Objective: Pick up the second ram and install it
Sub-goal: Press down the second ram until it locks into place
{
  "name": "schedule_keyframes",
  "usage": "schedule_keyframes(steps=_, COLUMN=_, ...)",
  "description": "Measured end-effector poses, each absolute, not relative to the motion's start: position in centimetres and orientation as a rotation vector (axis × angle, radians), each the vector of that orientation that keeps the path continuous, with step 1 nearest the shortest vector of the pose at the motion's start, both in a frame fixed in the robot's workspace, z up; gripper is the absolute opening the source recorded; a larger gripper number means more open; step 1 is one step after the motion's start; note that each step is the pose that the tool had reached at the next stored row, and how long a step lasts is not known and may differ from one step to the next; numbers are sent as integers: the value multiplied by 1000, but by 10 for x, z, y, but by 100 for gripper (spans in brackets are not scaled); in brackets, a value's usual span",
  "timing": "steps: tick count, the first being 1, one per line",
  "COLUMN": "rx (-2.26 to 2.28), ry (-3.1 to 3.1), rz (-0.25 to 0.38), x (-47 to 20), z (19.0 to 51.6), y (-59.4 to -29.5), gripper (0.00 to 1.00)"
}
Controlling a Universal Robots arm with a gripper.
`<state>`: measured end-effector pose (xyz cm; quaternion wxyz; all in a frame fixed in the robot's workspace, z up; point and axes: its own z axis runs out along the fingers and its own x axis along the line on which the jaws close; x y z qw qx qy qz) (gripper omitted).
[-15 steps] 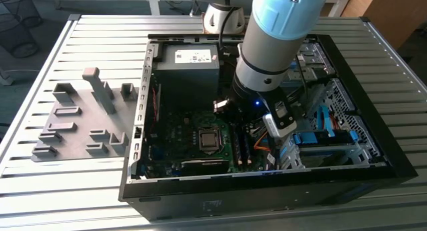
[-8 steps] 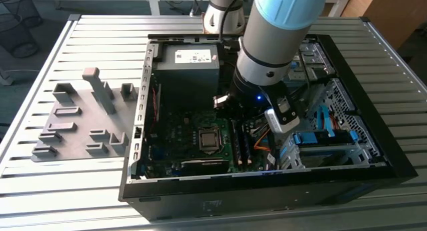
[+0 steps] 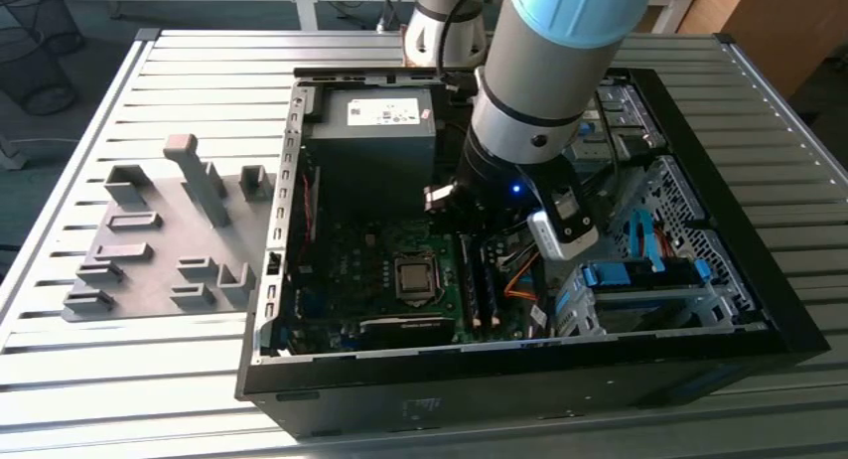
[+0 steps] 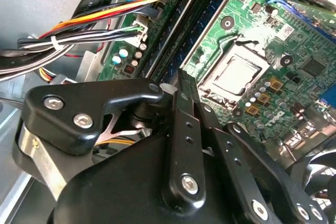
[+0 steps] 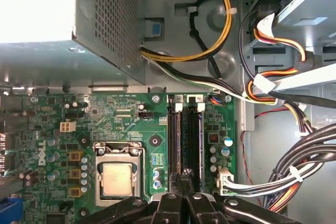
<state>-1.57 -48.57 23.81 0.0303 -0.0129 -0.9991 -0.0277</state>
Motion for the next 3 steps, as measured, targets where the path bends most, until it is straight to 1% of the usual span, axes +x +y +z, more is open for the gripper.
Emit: schedule_keyframes(steps=3, rx=-40, ry=-3080, rz=-85, x=-16, z=238, y=-486, gripper=11)
